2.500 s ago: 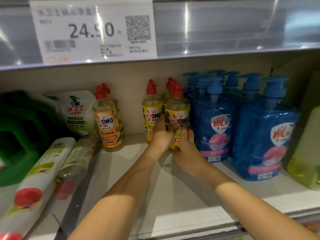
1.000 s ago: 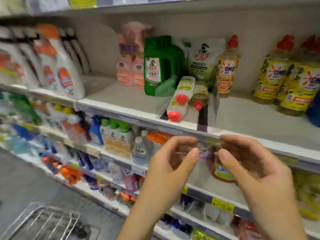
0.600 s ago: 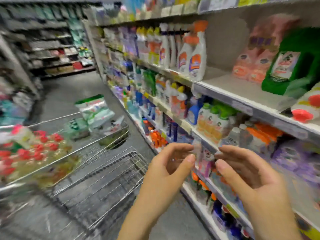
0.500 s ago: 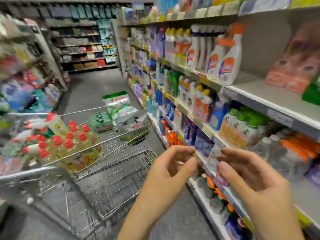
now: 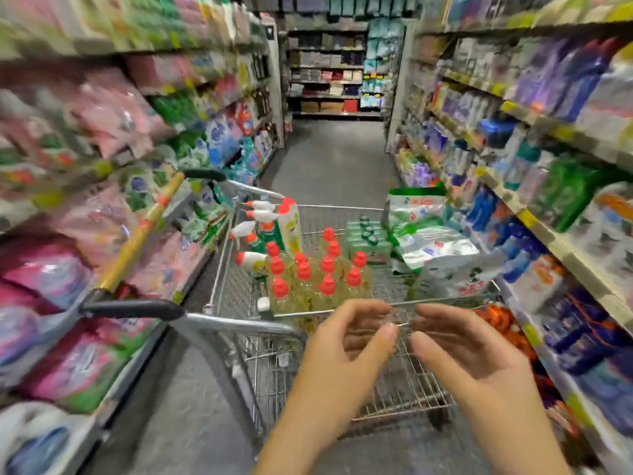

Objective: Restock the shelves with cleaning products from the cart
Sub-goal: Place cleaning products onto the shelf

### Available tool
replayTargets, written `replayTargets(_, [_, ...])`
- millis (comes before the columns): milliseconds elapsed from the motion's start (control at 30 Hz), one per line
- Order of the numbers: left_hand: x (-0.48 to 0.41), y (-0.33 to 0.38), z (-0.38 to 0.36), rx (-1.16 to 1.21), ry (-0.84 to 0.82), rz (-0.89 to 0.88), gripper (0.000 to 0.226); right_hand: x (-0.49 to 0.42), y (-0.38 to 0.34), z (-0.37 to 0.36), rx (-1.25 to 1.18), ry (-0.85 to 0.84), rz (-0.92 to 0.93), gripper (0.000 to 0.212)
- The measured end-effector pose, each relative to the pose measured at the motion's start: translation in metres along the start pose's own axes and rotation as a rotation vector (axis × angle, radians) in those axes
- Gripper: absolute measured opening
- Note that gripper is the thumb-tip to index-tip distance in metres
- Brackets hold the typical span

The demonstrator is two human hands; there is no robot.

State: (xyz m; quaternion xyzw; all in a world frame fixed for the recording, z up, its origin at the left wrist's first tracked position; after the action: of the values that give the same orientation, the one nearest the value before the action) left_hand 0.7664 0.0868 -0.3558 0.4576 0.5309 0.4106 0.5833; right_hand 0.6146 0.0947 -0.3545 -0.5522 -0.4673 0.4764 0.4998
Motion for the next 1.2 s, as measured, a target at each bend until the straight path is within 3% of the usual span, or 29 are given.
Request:
replayTargets(333, [-0.080,-0.072,0.046,-0.004,0.045,0.185,0.016,-0.114,0.069,-0.019,0.107,0.003,-0.182,0.038])
replayTargets(633, [-0.208,-0.153,0.029,-0.253,0.166,0.238,0.027,-0.265,0.159,-0.015,0.322,-0.111,-0.297,0.040])
replayTargets(900, [-0.275,-0.203,0.020,-0.541,0.142,0.335,0.037,-0.328,0.227,-0.024,0.569,-0.505,-0.341,0.055])
replayTargets(1100, [-0.286,-0.215,0.025,-0.497,0.177,0.441,0.034,-0.341,0.242,-0.030,0.570,-0.666,-0.316,0.067])
replayTargets(1200, [-0.291,-0.215,0.032,-0.464,0.167,0.469,0.027,-0.341,0.244,-0.028,0.576,-0.644,-0.279,0.070])
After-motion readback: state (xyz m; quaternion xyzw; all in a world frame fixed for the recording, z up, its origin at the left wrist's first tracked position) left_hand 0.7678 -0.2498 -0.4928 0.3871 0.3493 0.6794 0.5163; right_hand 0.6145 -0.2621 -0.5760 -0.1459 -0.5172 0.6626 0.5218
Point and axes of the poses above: each hand's wrist, its own x-axis away from the middle knuckle, its own z-axis out of the back of the hand, y = z × x, the point moved 4 cm from there along -x, towards the middle knuckle, and after that the axes turned 9 degrees about -z, right-handed, at the moved point
